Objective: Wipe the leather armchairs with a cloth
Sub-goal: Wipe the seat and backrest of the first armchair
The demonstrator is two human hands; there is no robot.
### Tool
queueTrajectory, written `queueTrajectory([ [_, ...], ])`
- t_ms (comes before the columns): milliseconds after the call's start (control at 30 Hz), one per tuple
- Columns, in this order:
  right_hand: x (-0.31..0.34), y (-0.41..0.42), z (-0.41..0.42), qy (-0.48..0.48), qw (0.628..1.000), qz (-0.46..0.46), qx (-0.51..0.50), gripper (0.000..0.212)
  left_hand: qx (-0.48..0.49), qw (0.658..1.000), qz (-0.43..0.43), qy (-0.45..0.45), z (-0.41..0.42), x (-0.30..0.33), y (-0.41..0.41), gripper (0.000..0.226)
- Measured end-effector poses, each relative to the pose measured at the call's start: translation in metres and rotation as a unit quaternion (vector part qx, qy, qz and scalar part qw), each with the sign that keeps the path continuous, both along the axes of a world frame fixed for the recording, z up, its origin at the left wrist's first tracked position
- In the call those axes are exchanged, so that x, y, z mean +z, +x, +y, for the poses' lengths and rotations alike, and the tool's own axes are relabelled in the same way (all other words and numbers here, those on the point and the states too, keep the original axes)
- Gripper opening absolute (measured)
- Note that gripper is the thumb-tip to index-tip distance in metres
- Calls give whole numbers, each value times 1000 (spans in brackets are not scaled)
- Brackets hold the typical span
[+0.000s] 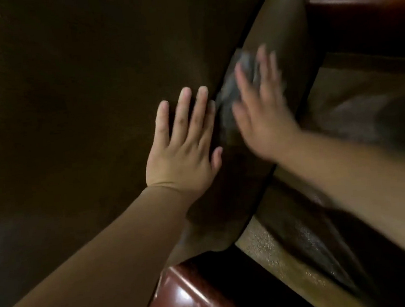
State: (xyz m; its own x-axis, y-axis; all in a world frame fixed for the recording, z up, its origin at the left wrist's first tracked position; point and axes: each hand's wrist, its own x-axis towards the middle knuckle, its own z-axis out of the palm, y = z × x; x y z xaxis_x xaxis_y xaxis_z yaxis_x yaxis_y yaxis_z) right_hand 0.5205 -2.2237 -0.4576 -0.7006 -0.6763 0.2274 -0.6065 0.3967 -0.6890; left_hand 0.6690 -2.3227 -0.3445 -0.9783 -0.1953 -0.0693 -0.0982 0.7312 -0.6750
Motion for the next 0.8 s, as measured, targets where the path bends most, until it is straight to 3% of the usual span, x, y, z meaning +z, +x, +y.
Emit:
queueTrajectory([
  [67, 2, -63, -12, -1, 997, 8, -80, 63, -11, 1000, 8, 13, -4, -9, -8, 79],
  [133, -2, -75, -13, -4, 994, 19, -107, 63, -26, 999, -6, 41, 0, -23, -8, 82],
  [300, -21, 22, 25, 18, 998, -34, 54, 67, -52, 994, -12, 94, 1, -42, -5, 85],
  [367, -19, 4, 28, 37, 996, -25, 72, 68, -57, 994, -11, 96, 0, -43, -8, 88],
  [467, -2, -77, 2, 40, 998, 15, -41, 65, -52, 995, -6, 89, -1, -46, -16, 94],
  [567, 6, -117, -17, 10, 989, -32, -146, 63, -55, 993, -11, 100, -2, -52, -15, 97],
  [667, 1, -58, -16, -37, 994, -58, -90, 63, -54, 993, -5, 107, -4, -53, -10, 97],
  [800, -4, 7, 13, -12, 992, -120, 20, 71, -59, 992, 9, 109, -1, -53, -15, 95],
])
